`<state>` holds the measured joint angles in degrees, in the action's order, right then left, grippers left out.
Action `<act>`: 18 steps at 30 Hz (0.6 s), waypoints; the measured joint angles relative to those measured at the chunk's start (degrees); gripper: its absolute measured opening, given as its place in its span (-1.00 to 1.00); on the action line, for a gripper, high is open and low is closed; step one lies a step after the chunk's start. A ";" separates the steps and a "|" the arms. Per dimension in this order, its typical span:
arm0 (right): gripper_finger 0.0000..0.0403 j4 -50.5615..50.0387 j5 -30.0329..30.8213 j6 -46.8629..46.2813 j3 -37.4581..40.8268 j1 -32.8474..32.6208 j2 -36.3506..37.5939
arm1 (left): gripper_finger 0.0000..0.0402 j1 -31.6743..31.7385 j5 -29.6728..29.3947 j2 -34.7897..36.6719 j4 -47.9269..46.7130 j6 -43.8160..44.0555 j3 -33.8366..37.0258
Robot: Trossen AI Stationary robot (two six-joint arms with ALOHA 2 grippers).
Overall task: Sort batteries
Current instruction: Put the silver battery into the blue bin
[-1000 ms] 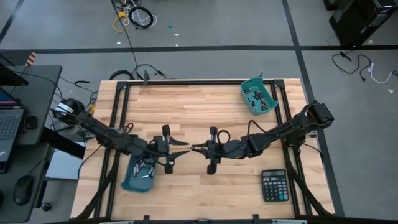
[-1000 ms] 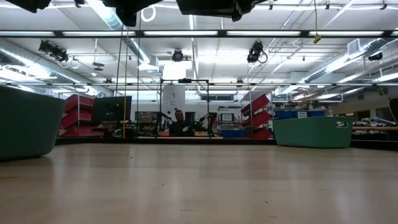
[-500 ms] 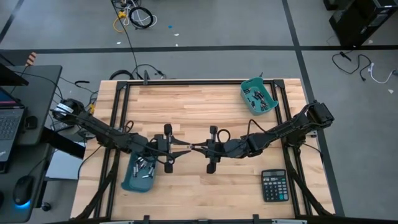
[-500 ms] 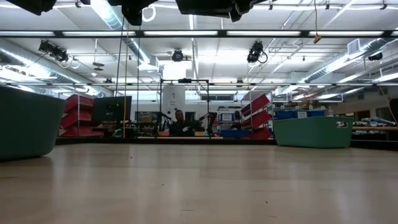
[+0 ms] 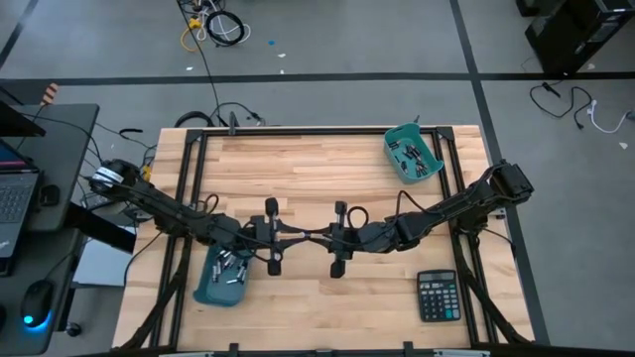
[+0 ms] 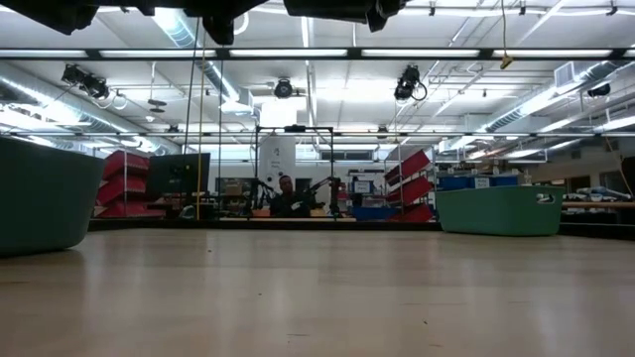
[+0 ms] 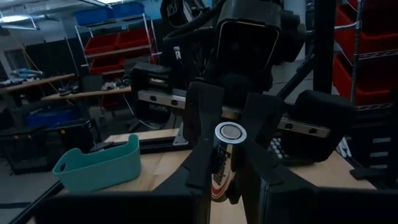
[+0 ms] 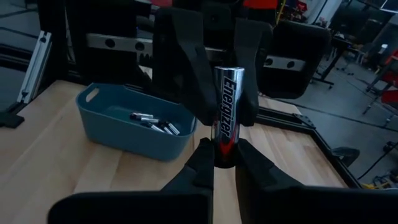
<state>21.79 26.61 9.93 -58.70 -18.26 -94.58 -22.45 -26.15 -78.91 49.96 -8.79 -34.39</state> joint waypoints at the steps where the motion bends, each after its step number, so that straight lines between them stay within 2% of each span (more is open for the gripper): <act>1: -0.85 0.03 0.00 0.00 -0.02 0.00 0.04 | -0.76 -0.01 -0.13 0.00 0.25 -0.18 0.02; 7: -0.81 0.01 0.17 0.11 -0.04 0.00 0.09 | -0.76 -0.01 -0.89 -0.02 0.83 -0.16 0.02; 15: -0.54 -1.93 0.57 -4.08 -0.02 -0.27 -0.03 | -0.76 -0.25 -2.17 0.39 2.63 0.24 -0.11; 18: -0.46 -2.85 2.42 -5.59 -0.02 -0.87 0.09 | -0.76 -1.20 -2.66 2.05 1.40 -0.02 -0.09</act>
<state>18.94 29.03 4.35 -58.72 -19.14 -94.50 -23.64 -28.81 -76.86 51.36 -8.81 -34.48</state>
